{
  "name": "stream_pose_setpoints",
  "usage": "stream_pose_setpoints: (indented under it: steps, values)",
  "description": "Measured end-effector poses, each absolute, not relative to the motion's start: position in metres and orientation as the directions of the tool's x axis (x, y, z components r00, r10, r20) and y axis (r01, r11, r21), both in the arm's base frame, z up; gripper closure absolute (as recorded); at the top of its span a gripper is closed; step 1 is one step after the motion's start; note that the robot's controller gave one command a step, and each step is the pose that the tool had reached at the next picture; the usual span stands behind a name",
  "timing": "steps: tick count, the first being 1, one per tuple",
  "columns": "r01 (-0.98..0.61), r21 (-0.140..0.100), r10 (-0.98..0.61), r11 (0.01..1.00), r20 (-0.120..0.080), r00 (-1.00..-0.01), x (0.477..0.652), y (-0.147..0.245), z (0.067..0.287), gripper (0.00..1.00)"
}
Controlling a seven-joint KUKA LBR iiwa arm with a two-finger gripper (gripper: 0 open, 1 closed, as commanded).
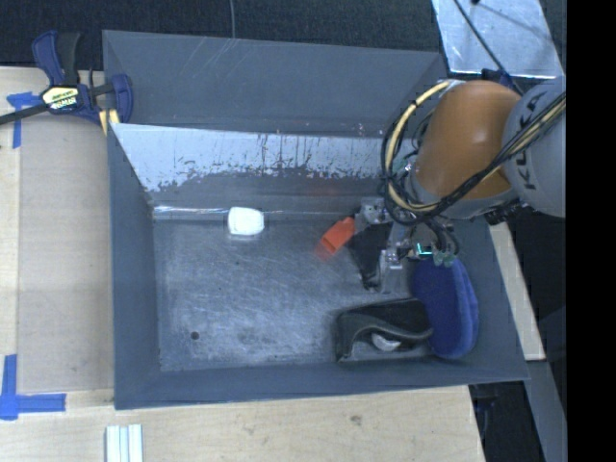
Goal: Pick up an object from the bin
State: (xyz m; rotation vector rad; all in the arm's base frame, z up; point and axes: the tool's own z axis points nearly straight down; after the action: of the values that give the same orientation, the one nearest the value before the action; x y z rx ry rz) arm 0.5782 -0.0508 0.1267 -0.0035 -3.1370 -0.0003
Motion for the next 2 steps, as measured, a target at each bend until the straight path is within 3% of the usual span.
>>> stream_pose_setpoints:
  steps: [1,2]
  values:
    - [0.004,0.0,0.004,1.0,-0.005,-1.0,0.6219,-0.0538,0.0814,0.0]
    - [0.004,-0.001,0.004,1.0,-0.005,-1.0,0.6212,-0.0536,0.0843,1.0]
